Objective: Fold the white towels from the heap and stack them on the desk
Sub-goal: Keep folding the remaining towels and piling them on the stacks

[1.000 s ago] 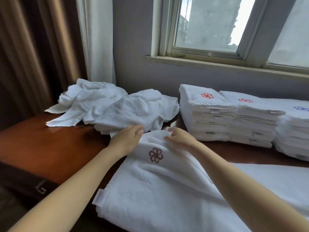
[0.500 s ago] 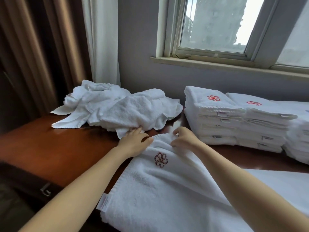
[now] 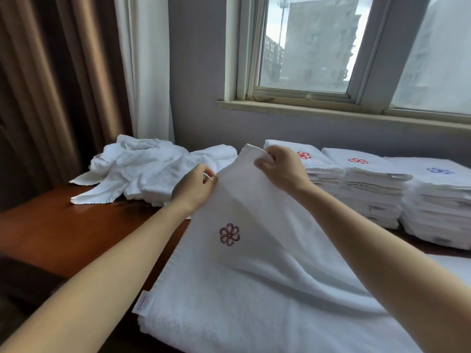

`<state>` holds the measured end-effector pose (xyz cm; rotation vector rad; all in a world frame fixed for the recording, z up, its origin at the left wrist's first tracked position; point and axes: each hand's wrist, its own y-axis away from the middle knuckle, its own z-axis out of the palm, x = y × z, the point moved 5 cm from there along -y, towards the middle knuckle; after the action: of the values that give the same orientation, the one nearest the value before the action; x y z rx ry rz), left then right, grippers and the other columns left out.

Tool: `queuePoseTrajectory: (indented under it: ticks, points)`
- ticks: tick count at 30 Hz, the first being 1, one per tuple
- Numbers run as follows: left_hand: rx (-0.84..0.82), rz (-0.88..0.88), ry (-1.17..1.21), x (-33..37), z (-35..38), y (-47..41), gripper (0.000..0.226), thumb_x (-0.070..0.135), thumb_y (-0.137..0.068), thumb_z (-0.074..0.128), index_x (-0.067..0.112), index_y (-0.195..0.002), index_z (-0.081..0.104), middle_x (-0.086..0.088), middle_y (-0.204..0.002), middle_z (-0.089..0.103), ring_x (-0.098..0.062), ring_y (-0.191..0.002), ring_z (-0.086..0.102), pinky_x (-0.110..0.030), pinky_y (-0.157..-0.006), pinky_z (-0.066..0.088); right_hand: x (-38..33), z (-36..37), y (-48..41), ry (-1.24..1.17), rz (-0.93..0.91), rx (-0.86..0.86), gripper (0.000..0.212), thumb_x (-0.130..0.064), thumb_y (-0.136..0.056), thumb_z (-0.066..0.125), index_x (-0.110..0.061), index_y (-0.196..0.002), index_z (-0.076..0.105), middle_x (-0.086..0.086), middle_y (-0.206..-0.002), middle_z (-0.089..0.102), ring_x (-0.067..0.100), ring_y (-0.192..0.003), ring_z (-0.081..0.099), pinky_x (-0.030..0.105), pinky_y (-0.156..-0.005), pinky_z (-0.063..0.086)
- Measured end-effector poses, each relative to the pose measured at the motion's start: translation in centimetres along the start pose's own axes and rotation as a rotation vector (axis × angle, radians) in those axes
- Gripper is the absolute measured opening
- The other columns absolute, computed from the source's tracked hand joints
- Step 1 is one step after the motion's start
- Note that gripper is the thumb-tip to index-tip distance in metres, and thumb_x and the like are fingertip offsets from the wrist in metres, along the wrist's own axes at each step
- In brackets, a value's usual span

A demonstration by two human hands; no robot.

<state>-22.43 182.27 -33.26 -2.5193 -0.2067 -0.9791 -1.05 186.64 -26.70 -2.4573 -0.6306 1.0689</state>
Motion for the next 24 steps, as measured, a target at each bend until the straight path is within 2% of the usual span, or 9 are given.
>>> queuePoseTrajectory:
  ticks: [5, 8, 11, 13, 14, 16, 18, 21, 24]
  points:
    - [0.086, 0.027, 0.011, 3.0, -1.0, -0.8, 0.010, 0.034, -0.100, 0.051, 0.031, -0.090, 0.050, 0.007, -0.084, 0.067, -0.015, -0.066, 0.066, -0.025, -0.057, 0.041, -1.3, -2.7, -1.0, 0.057, -0.063, 0.070, 0.022, -0.023, -0.083, 0.064, -0.014, -0.066, 0.054, -0.004, -0.059, 0.047, 0.018, -0.061, 0.045, 0.030, -0.050, 0.029]
    - [0.083, 0.013, 0.016, 2.6, -1.2, -0.8, 0.013, 0.035, -0.101, 0.050, 0.030, -0.090, 0.048, 0.006, -0.083, 0.068, -0.010, -0.058, 0.069, -0.026, -0.058, 0.044, -2.1, -2.1, -0.6, 0.009, -0.094, -0.007, 0.023, -0.022, -0.082, 0.066, -0.024, -0.065, 0.051, -0.009, -0.052, 0.044, 0.006, -0.049, 0.042, 0.026, -0.048, 0.029]
    - [0.047, -0.031, 0.062, 0.7, -1.3, -0.6, 0.012, 0.032, -0.101, 0.050, 0.025, -0.092, 0.049, 0.000, -0.082, 0.070, -0.014, -0.062, 0.071, -0.034, -0.065, 0.054, -3.3, 0.4, 1.0, -0.073, -0.120, -0.116, 0.016, -0.020, -0.081, 0.067, -0.028, -0.074, 0.055, -0.011, -0.045, 0.046, 0.002, -0.042, 0.043, 0.024, -0.049, 0.031]
    - [0.002, -0.099, 0.102, -1.2, -1.3, -0.5, 0.007, 0.025, -0.100, 0.052, 0.022, -0.094, 0.050, -0.007, -0.089, 0.070, -0.020, -0.073, 0.072, -0.038, -0.069, 0.058, -3.9, 2.8, 2.7, -0.144, -0.120, -0.267, 0.015, -0.020, -0.082, 0.067, -0.028, -0.079, 0.055, -0.009, -0.045, 0.052, 0.002, -0.038, 0.047, 0.022, -0.044, 0.035]
    - [-0.013, -0.137, 0.111, -2.1, -1.4, -0.4, 0.003, 0.020, -0.099, 0.053, 0.020, -0.096, 0.052, -0.010, -0.095, 0.069, -0.023, -0.080, 0.072, -0.042, -0.074, 0.059, -4.2, 4.3, 3.8, -0.201, -0.099, -0.416, 0.014, -0.021, -0.083, 0.068, -0.026, -0.088, 0.056, -0.007, -0.050, 0.058, 0.004, -0.038, 0.053, 0.021, -0.042, 0.039]
    - [0.000, -0.212, 0.148, -3.8, -1.7, -0.1, 0.008, 0.011, -0.099, 0.050, 0.017, -0.096, 0.054, -0.014, -0.106, 0.066, -0.027, -0.091, 0.067, -0.046, -0.082, 0.058, -4.0, 7.0, 6.1, -0.237, -0.018, -0.755, 0.030, -0.030, -0.086, 0.070, -0.020, -0.111, 0.056, 0.000, -0.068, 0.069, 0.013, -0.052, 0.067, 0.024, -0.044, 0.049]
    - [0.033, -0.260, 0.192, -4.9, -2.0, 0.4, 0.018, 0.008, -0.100, 0.042, 0.021, -0.093, 0.052, -0.012, -0.110, 0.066, -0.026, -0.093, 0.065, -0.043, -0.084, 0.057, -3.4, 8.4, 7.6, -0.183, 0.000, -0.895, 0.033, -0.034, -0.090, 0.067, -0.018, -0.118, 0.059, 0.004, -0.081, 0.073, 0.018, -0.062, 0.072, 0.026, -0.048, 0.052]
    - [0.017, -0.218, 0.152, -4.9, -1.6, 1.2, 0.017, 0.013, -0.100, 0.043, 0.025, -0.098, 0.055, -0.007, -0.110, 0.067, -0.022, -0.100, 0.064, -0.042, -0.091, 0.054, -1.6, 8.0, 7.1, -0.190, 0.018, -0.743, 0.015, -0.024, -0.096, 0.058, -0.016, -0.107, 0.066, 0.006, -0.079, 0.072, 0.018, -0.057, 0.070, 0.024, -0.044, 0.049]
    - [-0.059, -0.105, 0.075, -2.9, 0.3, 2.5, 0.009, 0.024, -0.098, 0.052, 0.030, -0.101, 0.059, 0.003, -0.108, 0.065, -0.015, -0.101, 0.060, -0.033, -0.083, 0.052, 1.2, 6.0, 6.7, -0.159, 0.060, -0.588, 0.015, -0.019, -0.095, 0.052, -0.019, -0.095, 0.067, 0.002, -0.072, 0.072, 0.017, -0.055, 0.069, 0.025, -0.044, 0.049]
